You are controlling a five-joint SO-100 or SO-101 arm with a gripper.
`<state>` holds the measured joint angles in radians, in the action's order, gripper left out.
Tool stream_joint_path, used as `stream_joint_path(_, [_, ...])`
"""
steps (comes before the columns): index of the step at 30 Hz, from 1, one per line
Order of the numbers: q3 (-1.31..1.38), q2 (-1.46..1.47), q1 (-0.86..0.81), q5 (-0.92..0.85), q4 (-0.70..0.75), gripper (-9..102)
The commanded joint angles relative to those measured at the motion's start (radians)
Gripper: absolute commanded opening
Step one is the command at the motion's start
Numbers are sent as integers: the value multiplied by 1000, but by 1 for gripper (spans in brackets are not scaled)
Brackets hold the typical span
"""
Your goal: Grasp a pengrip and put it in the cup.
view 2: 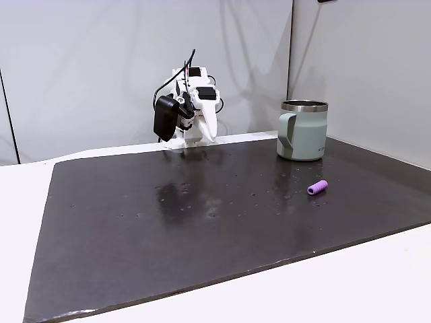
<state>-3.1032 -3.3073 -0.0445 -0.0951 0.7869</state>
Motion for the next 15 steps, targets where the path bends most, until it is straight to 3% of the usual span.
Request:
stream_joint_path(1, [5, -11, 44, -38, -12, 0])
stream_joint_path(15, [5, -11, 29, -41, -34, 0])
